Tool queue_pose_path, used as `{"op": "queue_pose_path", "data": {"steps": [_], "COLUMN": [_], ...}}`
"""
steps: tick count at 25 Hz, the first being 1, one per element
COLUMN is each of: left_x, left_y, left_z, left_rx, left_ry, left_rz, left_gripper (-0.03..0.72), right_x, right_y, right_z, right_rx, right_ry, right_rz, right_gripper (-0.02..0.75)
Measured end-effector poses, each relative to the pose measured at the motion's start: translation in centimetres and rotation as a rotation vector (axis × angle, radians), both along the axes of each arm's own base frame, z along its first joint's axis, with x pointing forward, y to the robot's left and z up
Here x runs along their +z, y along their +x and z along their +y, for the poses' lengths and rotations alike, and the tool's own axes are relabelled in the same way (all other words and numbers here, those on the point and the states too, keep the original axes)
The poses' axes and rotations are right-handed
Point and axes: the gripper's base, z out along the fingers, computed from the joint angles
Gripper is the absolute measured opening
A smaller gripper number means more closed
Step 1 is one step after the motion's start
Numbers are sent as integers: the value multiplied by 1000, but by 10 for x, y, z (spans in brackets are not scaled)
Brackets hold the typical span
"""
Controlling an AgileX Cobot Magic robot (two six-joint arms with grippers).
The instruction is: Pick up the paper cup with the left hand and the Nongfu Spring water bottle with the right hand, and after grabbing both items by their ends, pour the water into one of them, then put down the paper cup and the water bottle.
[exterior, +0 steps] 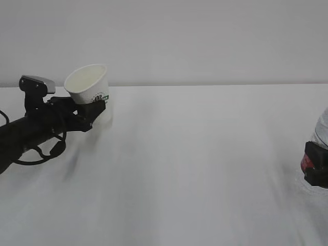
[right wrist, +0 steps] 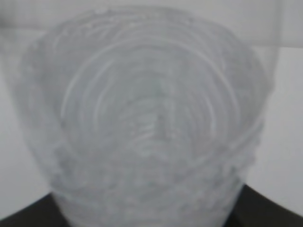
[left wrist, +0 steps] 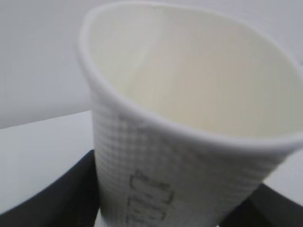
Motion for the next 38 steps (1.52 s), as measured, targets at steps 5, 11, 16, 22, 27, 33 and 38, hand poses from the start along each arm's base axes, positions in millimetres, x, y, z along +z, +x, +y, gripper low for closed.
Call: {"op": "queue_pose_path", "data": {"steps": [5,11,16,22,27,33,38], "left_x": [6,12,11,10,10,14,21], "left_y": [-5,-9,-14,-21,-31,-40,-40], "left_z": [-7,-12,-17,-30,-56,-86,-116], "left_rx": [-99,-164,-231,-305,-390,-486,-560], "left_ry": [4,-44,-63,-54,-49,-42,-2], "left_rz": [-3,35,78,91,95,76,43], "left_gripper": [491,491,491,491,491,491,491], "right_x": [0,0,0,0,0,0,0], "right_y": [0,0,0,0,0,0,0], "right_z": [0,0,0,0,0,0,0], "right_rx": [0,0,0,0,-2,-2,-2], "right_ry": [0,0,0,0,0,0,0], "right_rz": [0,0,0,0,0,0,0], "right_gripper": [380,380,380,379,379,380,379]}}
